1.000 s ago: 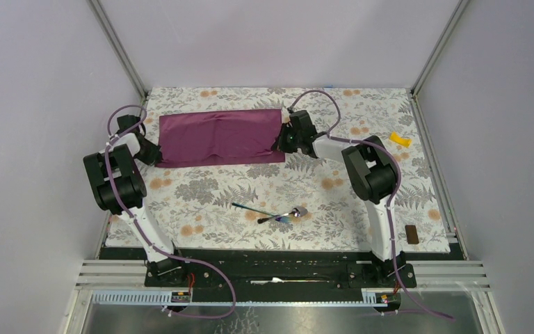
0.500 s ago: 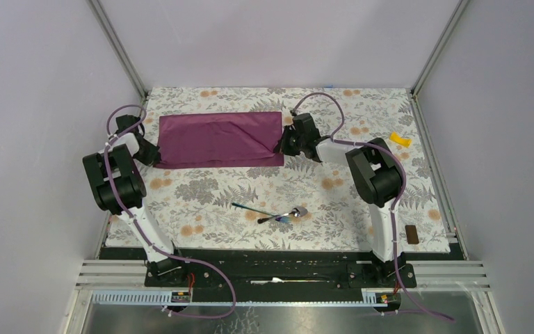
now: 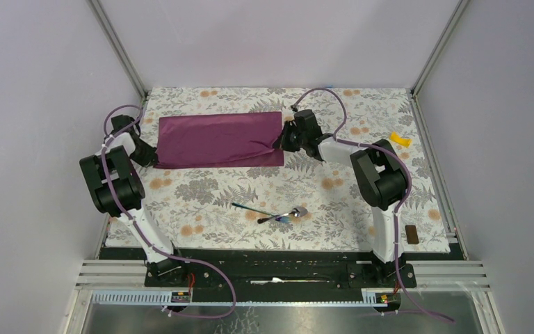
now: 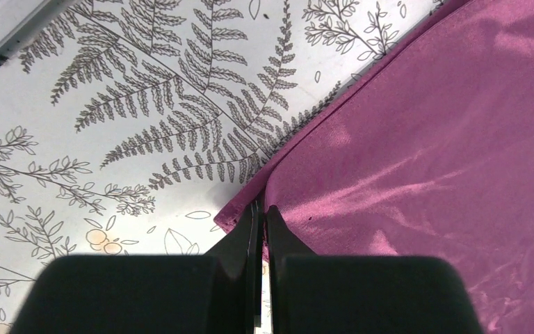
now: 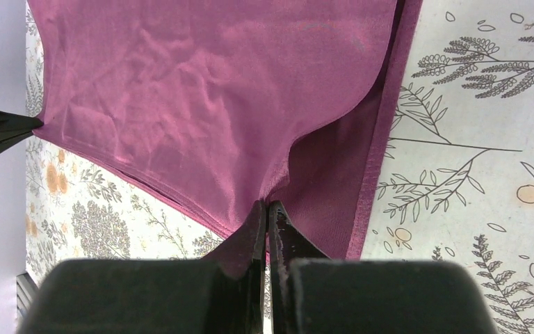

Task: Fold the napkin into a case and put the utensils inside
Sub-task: Fold and flatten the napkin at the center of the board.

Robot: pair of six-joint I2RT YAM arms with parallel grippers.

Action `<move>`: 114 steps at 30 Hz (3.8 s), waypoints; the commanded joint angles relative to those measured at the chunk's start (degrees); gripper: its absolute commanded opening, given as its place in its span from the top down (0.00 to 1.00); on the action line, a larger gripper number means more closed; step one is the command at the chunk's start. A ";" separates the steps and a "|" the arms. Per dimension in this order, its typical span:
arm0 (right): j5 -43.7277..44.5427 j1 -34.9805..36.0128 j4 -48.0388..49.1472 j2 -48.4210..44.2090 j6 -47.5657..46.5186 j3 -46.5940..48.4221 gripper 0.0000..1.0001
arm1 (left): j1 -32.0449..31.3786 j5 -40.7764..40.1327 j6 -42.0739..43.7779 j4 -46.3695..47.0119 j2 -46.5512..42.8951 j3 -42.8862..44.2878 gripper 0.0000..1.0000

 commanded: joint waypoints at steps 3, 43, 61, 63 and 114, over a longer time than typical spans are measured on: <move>-1.58 0.46 1.99 -2.53 -0.59 -1.38 1.00 | 0.77 -1.09 2.32 -0.81 -0.79 2.95 1.00; 2.44 0.08 2.21 0.39 0.89 -4.40 1.00 | -0.62 -1.48 2.62 -1.43 2.73 -0.15 0.94; 2.96 1.75 0.34 -3.89 0.78 -6.29 1.00 | -0.74 -3.32 2.69 -2.36 3.32 0.26 0.95; 3.07 2.08 0.03 -4.33 0.53 -6.16 1.00 | -0.78 -3.35 2.74 -2.44 3.43 0.39 0.95; -1.92 3.39 -9.56 -9.42 1.16 -5.07 0.60 | -0.83 -6.48 3.91 -6.33 -4.43 1.14 0.52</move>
